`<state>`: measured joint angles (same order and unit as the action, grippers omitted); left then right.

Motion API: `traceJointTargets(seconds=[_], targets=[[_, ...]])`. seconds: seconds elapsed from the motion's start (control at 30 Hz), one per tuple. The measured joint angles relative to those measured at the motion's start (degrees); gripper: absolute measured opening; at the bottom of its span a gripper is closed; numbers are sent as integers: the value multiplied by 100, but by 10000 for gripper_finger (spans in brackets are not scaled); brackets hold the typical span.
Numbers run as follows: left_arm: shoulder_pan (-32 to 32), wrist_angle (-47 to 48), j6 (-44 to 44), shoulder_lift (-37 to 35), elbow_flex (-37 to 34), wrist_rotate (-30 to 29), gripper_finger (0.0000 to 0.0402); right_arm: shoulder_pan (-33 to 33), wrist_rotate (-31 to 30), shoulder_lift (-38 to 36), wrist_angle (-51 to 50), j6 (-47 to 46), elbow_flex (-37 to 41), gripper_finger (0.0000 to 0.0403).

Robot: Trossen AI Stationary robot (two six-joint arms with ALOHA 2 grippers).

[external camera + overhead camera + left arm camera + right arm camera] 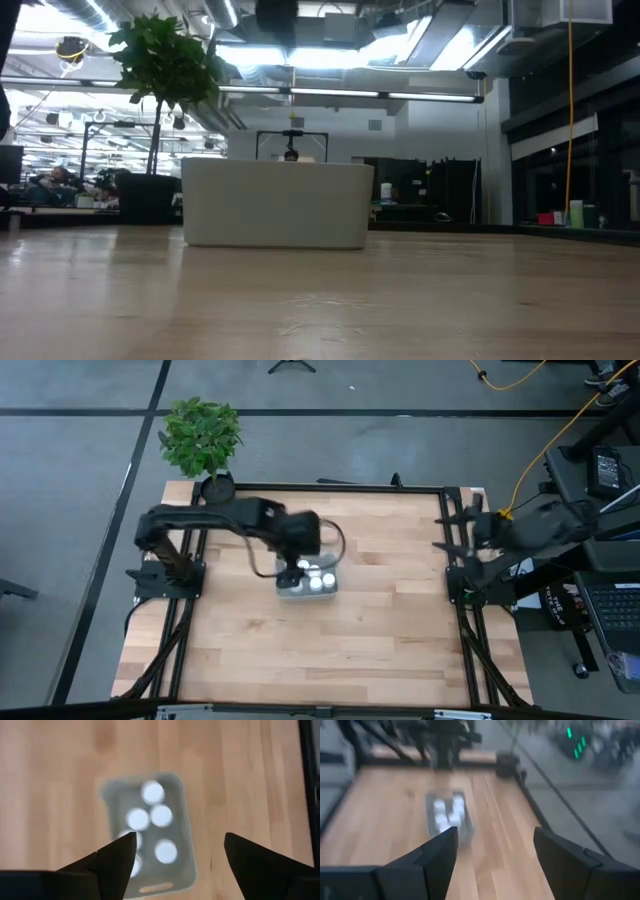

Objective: Pick and place pill bottles into a basket
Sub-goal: Return to Home Position

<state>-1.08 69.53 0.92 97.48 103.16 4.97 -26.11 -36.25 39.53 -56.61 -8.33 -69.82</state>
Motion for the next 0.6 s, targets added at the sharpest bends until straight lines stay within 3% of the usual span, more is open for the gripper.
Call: traceJointTargets(seconds=[0.17, 0.3, 0.43, 0.5, 0.53, 0.6], targets=[[-124, -188, -426, -778, 122, -507, 292, 125, 558, -1215, 518, 744, 1, 256], [-142, -245, -831, -1288, 122, -1247, 292, 71, 1066, -2485, 706, 264, 339, 250], [-109, -243, -1354, -1646, 122, -1848, 292, -109, 1282, -3865, 834, -624, 1308, 247], [-57, -245, -1630, -1740, 120, -2066, 292, -252, 1228, -3914, 887, -827, 1772, 247], [-31, -255, -1744, -1784, 120, -2141, 292, -283, 1354, -3850, 623, -835, 1857, 247], [43, -249, -1933, -1842, 83, -2241, 292, -346, 1815, -3784, 1082, -778, 2325, 247]])
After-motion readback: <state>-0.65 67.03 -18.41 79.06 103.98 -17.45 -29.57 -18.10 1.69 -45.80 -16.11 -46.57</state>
